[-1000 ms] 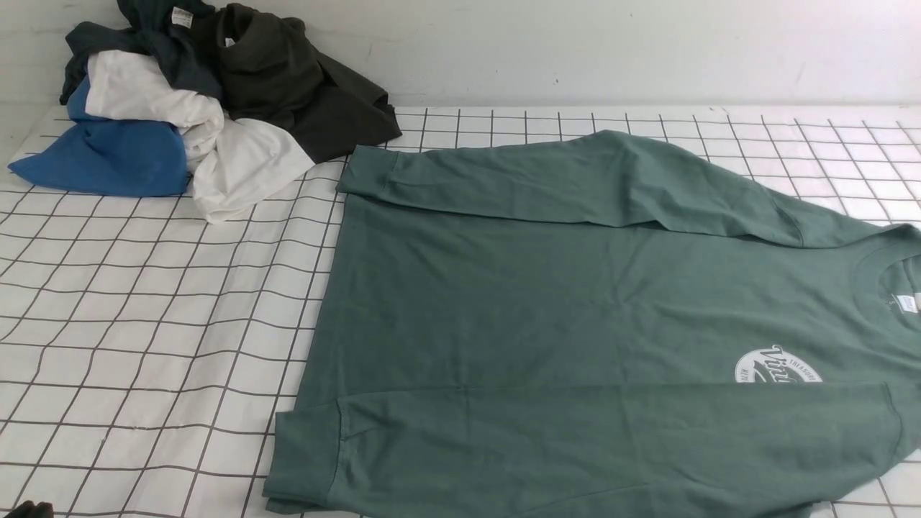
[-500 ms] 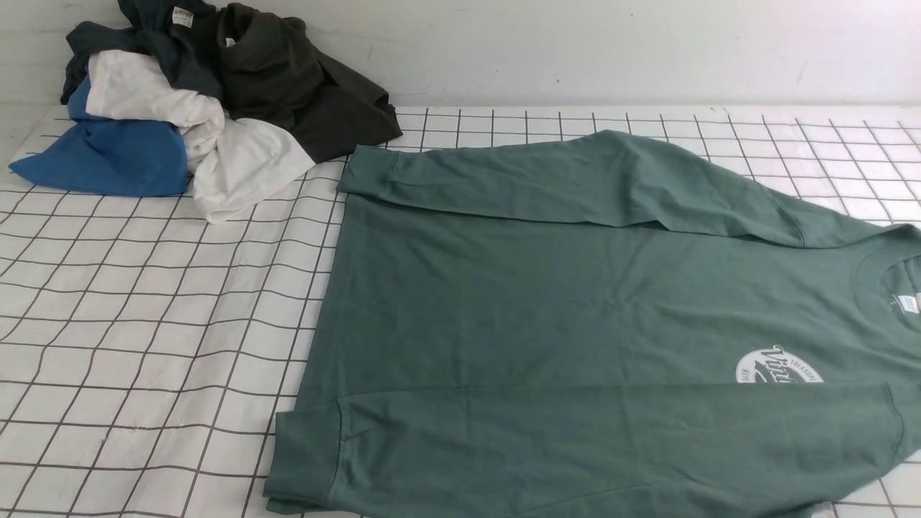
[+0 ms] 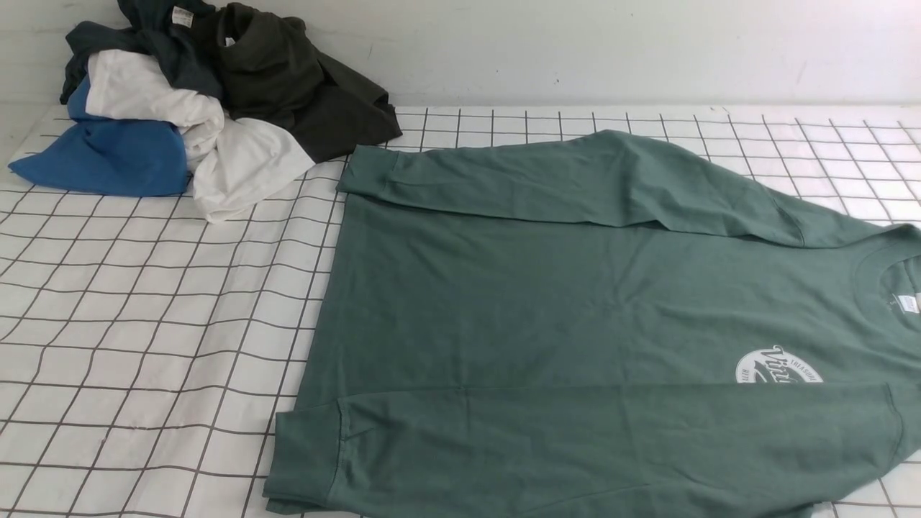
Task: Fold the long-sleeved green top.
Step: Use the left arm to clamp the cuff closest to it
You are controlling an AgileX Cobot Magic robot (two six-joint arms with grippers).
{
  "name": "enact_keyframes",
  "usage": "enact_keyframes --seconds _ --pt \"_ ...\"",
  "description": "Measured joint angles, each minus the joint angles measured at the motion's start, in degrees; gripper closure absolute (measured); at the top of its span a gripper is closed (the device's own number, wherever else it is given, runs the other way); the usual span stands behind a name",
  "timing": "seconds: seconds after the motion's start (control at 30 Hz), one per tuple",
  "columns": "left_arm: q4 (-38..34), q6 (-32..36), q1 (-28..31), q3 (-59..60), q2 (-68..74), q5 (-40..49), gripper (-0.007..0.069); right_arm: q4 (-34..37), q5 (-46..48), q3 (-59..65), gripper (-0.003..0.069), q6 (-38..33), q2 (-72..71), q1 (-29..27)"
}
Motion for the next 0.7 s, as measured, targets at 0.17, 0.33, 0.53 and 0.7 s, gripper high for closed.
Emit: enact_keyframes --seconds 0.17,0.33,0.53,0.7 --pt "1.6 -0.6 0.0 -12.1 14.7 14.7 0.0632 -2.3 11.9 -10.0 0.0671 0.0 9.1 0.0" --pt "1.6 -2.7 -0.1 -21.3 34.4 24.6 0.0632 -7.4 32.8 -24.8 0.0671 0.0 23.2 0.1" --pt "1.6 -2.5 -5.6 -29.9 52.2 47.5 0.0632 -7.2 59.9 -37.2 0.0671 -0.3 36.2 4.5" --pt "0.9 2.3 -14.9 -35.7 65.3 60.3 0.0632 1.6 75.8 -40.6 0.0671 -8.9 49.1 13.7"
